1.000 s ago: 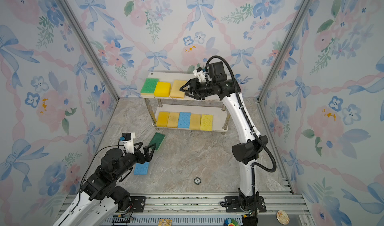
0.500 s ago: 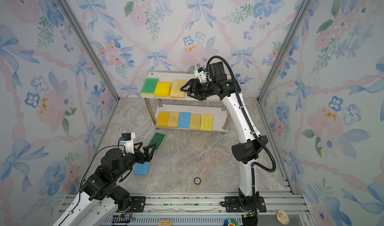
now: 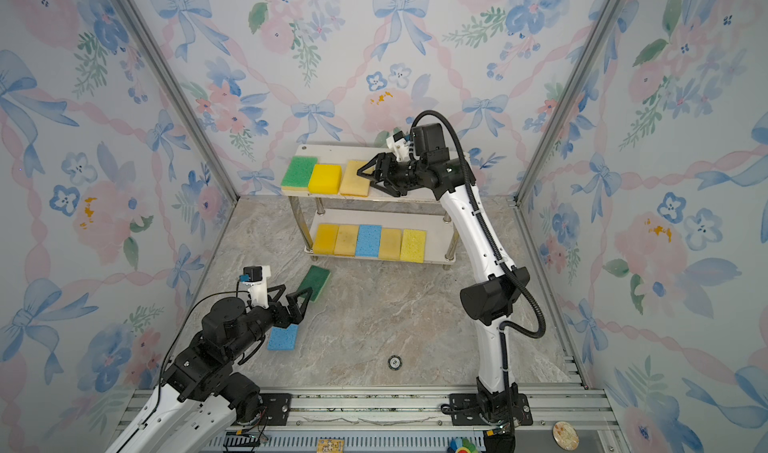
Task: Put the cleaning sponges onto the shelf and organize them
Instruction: 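Open the right gripper to release the pale yellow sponge, then withdraw the right gripper from the shelf while the left gripper reaches the green sponge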
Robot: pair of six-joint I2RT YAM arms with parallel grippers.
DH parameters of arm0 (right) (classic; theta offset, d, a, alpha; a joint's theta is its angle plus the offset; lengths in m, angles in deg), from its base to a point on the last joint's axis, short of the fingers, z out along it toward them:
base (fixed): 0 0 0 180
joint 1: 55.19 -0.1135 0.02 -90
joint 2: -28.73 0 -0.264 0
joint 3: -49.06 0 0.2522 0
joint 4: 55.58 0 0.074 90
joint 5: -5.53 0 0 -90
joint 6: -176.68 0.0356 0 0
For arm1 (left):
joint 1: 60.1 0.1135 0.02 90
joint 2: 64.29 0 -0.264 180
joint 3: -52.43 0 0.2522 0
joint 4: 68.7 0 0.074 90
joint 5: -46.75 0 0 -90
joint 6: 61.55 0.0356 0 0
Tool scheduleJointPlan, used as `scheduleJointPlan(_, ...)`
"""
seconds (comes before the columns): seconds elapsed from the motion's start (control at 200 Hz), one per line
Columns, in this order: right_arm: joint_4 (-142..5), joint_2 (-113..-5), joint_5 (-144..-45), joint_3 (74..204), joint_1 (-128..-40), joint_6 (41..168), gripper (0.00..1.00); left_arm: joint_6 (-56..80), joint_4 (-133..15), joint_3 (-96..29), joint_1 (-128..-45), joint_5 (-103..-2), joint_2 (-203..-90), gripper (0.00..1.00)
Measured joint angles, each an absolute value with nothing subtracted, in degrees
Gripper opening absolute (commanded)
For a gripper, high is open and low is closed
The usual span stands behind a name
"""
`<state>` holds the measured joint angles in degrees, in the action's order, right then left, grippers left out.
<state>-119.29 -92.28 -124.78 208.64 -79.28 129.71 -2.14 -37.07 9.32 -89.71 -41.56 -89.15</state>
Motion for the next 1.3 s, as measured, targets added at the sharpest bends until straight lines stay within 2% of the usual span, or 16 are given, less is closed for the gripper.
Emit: scheduleJointPlan(1.3,-117.04,-93.11,-125.33,208.75,-79.79,129.99,0.65,-2.14,-37.07,9.32,-89.71,-41.56,-89.15,0.98)
